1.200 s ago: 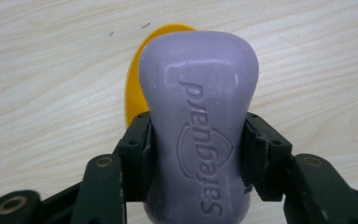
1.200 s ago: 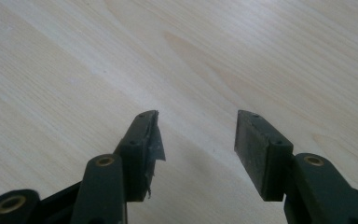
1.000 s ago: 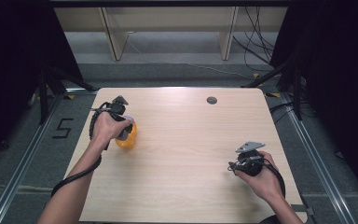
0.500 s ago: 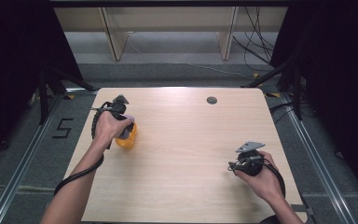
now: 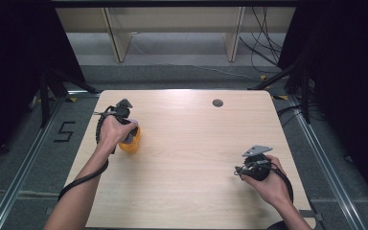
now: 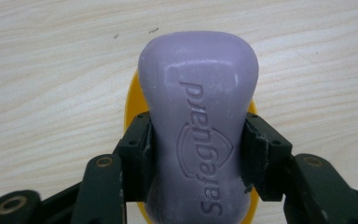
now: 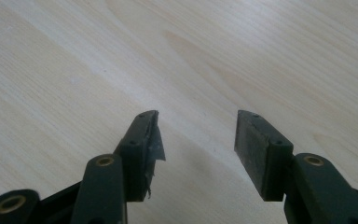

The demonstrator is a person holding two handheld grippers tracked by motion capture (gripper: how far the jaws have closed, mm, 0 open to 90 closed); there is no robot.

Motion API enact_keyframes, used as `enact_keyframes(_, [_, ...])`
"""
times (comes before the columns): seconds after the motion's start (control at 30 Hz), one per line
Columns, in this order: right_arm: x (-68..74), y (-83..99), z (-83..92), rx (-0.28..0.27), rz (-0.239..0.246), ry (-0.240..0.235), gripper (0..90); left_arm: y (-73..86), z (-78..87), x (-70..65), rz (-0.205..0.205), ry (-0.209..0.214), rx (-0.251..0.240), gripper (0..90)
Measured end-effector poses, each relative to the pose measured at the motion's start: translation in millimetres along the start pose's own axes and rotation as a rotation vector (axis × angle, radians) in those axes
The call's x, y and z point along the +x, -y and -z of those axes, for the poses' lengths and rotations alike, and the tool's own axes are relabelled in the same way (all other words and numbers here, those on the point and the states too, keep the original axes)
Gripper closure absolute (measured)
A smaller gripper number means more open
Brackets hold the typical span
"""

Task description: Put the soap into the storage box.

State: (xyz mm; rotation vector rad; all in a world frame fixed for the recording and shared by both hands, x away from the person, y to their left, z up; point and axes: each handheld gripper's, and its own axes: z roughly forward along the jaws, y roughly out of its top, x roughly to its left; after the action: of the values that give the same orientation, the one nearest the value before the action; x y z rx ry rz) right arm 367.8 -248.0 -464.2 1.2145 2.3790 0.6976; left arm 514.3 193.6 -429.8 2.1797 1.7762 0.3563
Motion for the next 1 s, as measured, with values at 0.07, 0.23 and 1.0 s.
enact_keyframes(0.07, [-0.1,0.0,-0.1,0.0,0.0,0.0,49.7,-0.3,-0.6,-0.3,0.008,-0.002,0.004,48.9])
enact_keyframes(0.23, [0.0,-0.1,-0.2,0.002,0.001,-0.002,49.6,-0.4,-2.6,0.3,0.009,0.0,0.0,48.9])
enact_keyframes(1.0, [0.0,0.1,-0.4,0.004,0.002,-0.003,49.7,0.4,-12.3,2.0,0.037,-0.003,0.004,48.9])
